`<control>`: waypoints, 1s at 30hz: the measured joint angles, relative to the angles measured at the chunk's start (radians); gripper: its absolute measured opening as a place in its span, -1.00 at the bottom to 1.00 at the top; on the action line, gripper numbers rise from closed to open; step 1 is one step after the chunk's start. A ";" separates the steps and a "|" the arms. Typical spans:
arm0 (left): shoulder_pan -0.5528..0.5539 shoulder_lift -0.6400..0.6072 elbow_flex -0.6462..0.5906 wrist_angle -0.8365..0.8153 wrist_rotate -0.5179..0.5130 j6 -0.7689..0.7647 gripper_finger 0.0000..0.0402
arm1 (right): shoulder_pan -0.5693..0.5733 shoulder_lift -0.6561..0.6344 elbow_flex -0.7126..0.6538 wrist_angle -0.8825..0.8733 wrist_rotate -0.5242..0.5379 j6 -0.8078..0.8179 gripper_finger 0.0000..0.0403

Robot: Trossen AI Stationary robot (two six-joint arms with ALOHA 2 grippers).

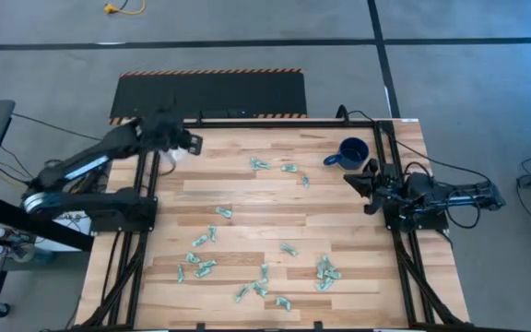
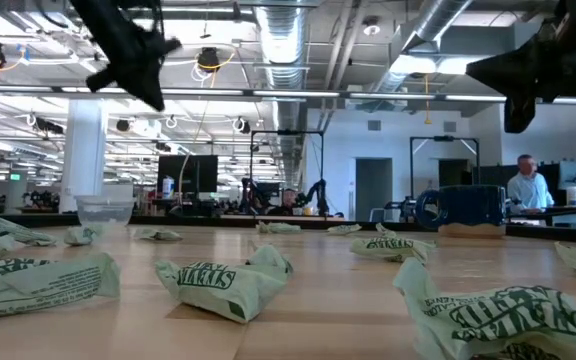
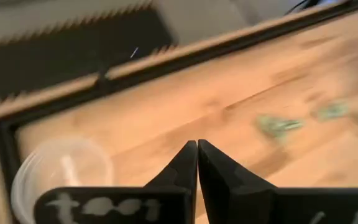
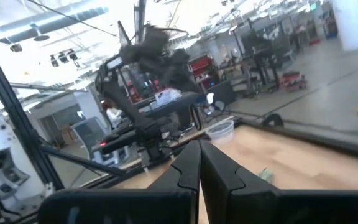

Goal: Pick and place items into bin
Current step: Prepare the transparent bin to put the stevia packets into it

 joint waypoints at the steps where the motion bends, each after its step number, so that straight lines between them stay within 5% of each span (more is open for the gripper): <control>1: 0.037 0.040 0.012 -0.036 0.020 -0.002 -0.99 | 0.003 0.000 0.000 -0.011 0.000 0.015 -1.00; 11: 0.238 0.346 0.034 -0.128 0.054 0.048 -0.99 | 0.024 0.000 0.000 -0.091 -0.001 0.073 -1.00; 21: 0.281 0.532 0.033 -0.135 -0.015 0.073 -0.99 | 0.024 0.000 0.000 -0.102 0.000 0.106 -1.00; 30: 0.271 0.603 0.033 -0.140 0.039 0.095 -0.99 | 0.024 0.000 0.000 -0.102 0.000 0.106 -1.00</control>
